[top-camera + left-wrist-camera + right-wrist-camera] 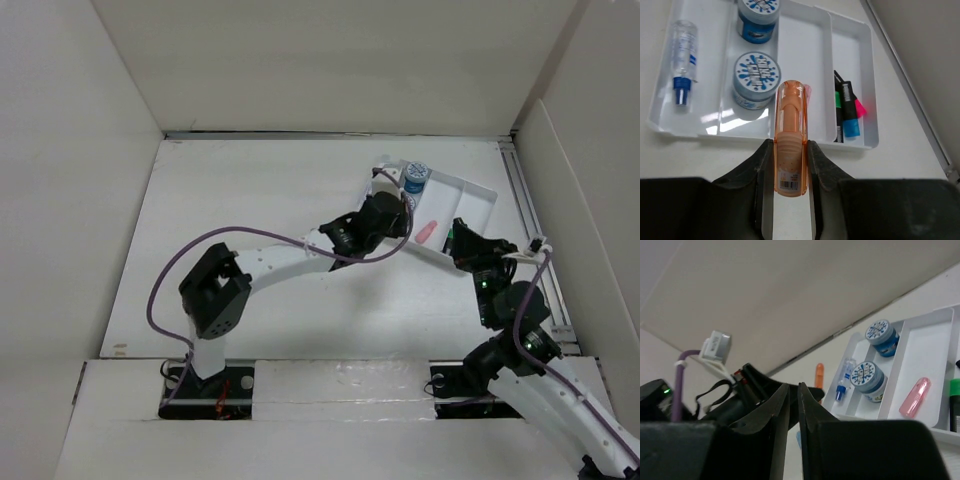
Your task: Organize the desk
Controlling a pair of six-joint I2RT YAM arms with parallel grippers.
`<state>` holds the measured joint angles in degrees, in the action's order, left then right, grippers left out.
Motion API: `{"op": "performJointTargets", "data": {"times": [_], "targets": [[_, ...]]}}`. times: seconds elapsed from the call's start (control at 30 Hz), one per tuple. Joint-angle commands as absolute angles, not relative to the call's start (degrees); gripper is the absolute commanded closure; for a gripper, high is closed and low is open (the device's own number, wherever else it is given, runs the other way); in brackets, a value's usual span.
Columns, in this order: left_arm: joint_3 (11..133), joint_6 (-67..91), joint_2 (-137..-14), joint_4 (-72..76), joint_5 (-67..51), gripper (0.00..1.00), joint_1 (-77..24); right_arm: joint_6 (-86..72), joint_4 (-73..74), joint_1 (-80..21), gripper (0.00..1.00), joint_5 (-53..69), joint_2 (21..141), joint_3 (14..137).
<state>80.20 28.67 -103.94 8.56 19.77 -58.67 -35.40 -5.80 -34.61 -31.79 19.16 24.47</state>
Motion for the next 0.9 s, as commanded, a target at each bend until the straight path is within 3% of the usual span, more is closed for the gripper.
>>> {"op": "performJointTargets", "data": {"times": [0.0,0.27,0.37,0.47,0.5,0.6,0.8,0.87], "targets": [[90.6,26.6,-112.1,11.7,12.7,1.00,-58.5,-35.9,-5.1,-35.1,0.82,-37.3,13.3,23.1],[113.4,24.9,-130.6,6.7,7.2,1.00,-58.5,-35.9,-3.8,-35.1,0.73,-37.4,11.8,23.6],[118.7,24.6,-134.9,6.3,6.2,0.91,-58.5,-36.1,-2.9,-35.1,0.71,-37.5,12.9,24.2],[121.6,24.8,-136.9,6.2,6.0,0.66,-58.5,-35.8,-3.2,-35.1,0.65,-36.6,13.0,24.3],[121.5,25.2,-137.0,6.5,5.8,0.53,-58.0,-35.6,-3.0,-35.1,0.64,-36.4,12.8,24.5],[118.6,25.0,-135.0,6.9,6.1,0.43,-58.0,-35.7,-3.0,-35.1,0.61,-37.2,12.3,24.0],[100.2,24.1,-120.8,12.7,13.3,0.44,-57.4,-35.8,-4.0,-35.1,0.60,-36.5,13.1,23.6],[93.7,25.2,-113.0,14.8,17.8,0.45,-56.7,-35.5,-4.3,-35.1,0.68,-35.3,14.5,24.0]]}}
